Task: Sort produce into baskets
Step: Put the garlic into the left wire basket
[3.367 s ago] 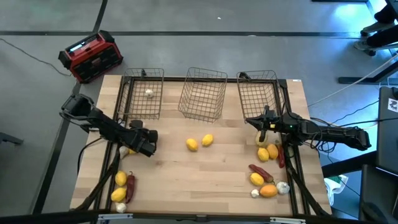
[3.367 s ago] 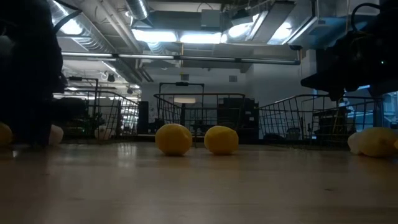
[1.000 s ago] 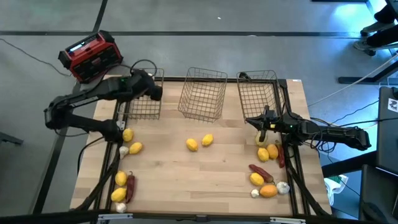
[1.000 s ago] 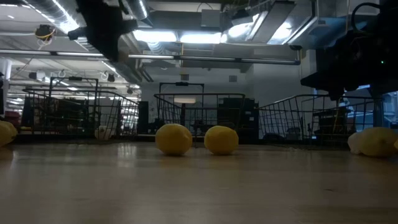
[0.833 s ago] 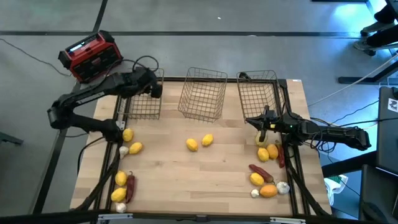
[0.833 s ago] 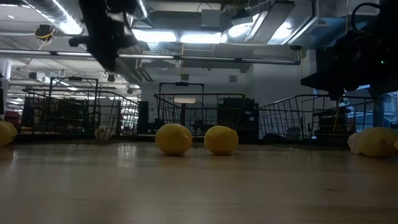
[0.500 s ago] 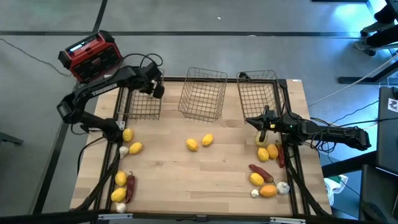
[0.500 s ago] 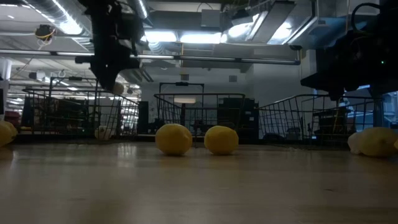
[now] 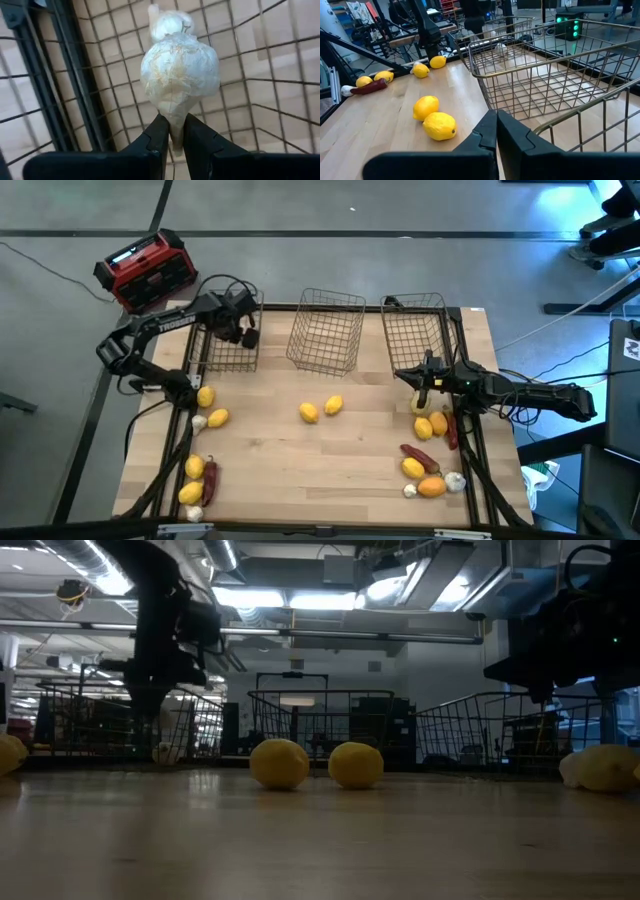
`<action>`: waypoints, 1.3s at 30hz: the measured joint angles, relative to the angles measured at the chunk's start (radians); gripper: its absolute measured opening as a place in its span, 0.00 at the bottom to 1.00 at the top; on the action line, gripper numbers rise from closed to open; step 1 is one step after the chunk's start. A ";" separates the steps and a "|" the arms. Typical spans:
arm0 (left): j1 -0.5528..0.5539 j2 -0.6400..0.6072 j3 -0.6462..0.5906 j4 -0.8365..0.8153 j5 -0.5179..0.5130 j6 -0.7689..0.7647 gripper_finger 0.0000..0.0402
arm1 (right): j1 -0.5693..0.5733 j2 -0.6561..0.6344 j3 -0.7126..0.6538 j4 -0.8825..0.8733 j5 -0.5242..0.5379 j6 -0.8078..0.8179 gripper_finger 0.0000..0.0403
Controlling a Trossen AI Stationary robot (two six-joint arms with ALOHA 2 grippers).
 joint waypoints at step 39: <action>-0.003 -0.084 -0.163 0.226 0.093 -0.036 0.11 | 0.000 0.000 0.000 0.000 0.000 0.003 0.04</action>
